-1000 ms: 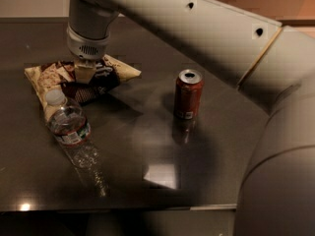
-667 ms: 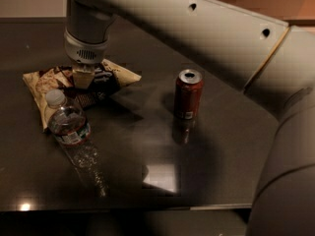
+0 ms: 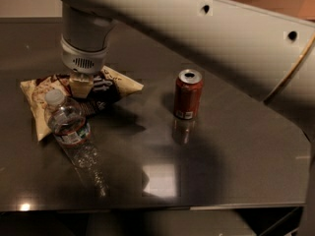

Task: Move brown chip bag near water bottle

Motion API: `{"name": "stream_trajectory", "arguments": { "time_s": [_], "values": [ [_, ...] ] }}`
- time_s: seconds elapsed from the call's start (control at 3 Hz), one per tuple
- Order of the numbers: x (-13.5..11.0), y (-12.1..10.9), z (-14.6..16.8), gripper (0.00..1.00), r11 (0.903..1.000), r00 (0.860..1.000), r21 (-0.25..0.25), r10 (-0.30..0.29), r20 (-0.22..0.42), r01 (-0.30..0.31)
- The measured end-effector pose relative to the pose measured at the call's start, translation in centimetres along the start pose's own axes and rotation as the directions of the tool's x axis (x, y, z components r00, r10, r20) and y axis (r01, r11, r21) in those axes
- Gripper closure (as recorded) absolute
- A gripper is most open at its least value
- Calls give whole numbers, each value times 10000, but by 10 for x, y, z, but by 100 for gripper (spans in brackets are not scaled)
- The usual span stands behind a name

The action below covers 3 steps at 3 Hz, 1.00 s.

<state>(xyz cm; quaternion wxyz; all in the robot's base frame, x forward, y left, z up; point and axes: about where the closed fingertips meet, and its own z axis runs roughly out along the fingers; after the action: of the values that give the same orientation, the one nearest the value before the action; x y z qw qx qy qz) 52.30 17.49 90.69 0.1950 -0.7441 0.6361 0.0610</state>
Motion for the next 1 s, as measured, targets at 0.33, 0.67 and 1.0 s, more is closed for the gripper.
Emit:
{"name": "stream_trajectory", "arguments": {
  "time_s": [0.33,0.67,1.0],
  "values": [
    [1,11,0,83,9997,9998,-144,204,-3,-204],
    [5,16,2,59,9989,9993,-290,365,20,-364],
    [11,17,1,36,9985,9990,-315,438,-60,-440]
  ]
}}
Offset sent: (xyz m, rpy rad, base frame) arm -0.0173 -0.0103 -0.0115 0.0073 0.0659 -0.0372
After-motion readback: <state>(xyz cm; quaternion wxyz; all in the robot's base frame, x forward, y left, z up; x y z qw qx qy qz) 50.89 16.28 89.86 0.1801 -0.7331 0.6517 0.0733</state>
